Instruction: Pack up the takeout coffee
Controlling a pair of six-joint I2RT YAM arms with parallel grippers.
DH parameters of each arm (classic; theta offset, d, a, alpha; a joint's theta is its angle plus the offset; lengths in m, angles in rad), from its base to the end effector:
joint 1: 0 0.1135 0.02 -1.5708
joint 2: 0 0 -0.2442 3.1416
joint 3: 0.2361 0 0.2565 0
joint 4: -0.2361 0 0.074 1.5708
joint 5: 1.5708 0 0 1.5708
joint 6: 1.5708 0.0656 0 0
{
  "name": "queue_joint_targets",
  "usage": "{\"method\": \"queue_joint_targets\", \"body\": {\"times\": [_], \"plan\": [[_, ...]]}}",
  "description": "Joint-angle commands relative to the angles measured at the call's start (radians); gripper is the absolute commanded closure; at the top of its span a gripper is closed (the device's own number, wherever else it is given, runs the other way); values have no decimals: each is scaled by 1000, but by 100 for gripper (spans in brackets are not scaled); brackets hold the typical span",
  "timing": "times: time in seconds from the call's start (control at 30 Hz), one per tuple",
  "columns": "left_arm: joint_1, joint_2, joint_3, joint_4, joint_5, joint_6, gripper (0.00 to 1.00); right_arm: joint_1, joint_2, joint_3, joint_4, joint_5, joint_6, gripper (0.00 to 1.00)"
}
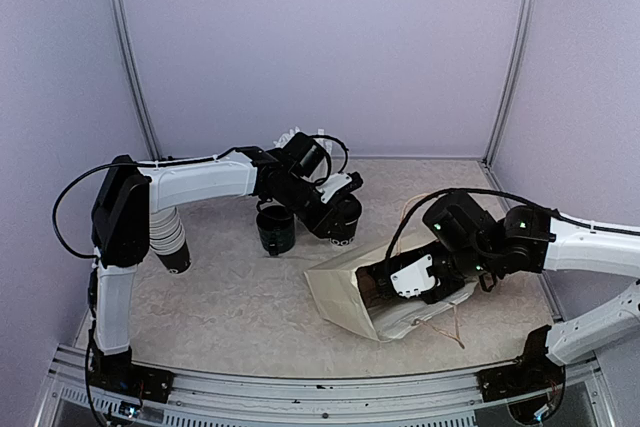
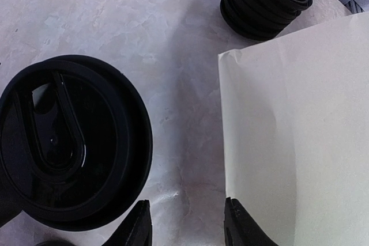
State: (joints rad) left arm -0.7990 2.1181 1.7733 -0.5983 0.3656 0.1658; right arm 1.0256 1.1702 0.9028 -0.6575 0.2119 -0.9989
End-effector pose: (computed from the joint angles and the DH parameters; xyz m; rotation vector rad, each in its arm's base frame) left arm 0.3190 -0.3614 0.1847 1.3273 2.2025 -0.7104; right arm 0.1489 0.2188 0.2200 -2.0582 1.3904 -0.2529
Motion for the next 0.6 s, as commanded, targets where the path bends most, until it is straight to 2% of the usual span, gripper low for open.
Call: {"method": "queue_joint_targets", "body": {"times": [0.0,0.37,0.57], "plan": [[4,-13,-17,15,26,0,57,8,-20,-43,-16,-49,10,46],[12,17,-12,12,69,-7,57,-5,0,-95,93,-37,4,45],[18,19,-12,15,94,-11,57,-19,23,-67,37,-88,21,46]]}}
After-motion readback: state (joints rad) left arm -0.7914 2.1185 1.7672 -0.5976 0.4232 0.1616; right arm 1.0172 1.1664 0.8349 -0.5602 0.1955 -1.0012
